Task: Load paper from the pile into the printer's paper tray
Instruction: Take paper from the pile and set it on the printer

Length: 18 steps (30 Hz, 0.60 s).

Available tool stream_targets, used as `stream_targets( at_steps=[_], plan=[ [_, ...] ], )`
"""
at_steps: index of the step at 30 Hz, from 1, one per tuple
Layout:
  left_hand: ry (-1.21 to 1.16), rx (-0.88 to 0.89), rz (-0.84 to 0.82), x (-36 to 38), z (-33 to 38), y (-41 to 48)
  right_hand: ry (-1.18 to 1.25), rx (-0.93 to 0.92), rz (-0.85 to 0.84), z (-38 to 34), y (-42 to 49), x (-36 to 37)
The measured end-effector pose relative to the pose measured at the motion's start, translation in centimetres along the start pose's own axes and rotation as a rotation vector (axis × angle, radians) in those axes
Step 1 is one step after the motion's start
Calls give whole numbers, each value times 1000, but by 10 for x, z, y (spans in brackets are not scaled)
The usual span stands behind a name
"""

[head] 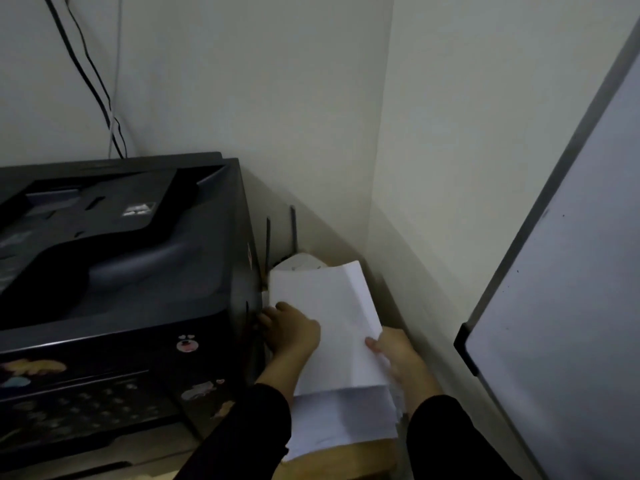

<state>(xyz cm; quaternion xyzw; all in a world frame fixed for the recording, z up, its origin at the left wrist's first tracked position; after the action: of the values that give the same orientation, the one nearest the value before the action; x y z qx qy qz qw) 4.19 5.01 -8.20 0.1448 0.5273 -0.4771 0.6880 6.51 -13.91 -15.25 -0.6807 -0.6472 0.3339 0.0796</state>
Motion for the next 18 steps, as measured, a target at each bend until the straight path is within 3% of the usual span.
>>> stream_targets(
  at_steps=[4,6,8,12,18],
  plan=[
    [35,-43,33,-38,29,-4,343,-21,-64,0,-14,-4],
    [69,46,26,-59,48,-8,466,-84,-116,-11,-24,-3],
    [106,197,127,-86,68,-17,571,-97,-203,-30,-34,0],
    [133,347,329,-140,94,-35,502,-95,-195,-78,-53,-3],
    [142,436,402,-233,88,-27,237,-214,-154,-181,-107,-18]
  ],
)
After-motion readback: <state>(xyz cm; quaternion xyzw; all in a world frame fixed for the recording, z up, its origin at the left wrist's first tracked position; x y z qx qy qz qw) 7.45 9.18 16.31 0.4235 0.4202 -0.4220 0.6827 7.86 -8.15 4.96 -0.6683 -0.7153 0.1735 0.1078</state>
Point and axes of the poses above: each hand's wrist, its own y-axis towards the middle knuckle, its own x-axis out of the palm, z = x × y, the point moved 5 cm from there along y, towards the middle knuckle
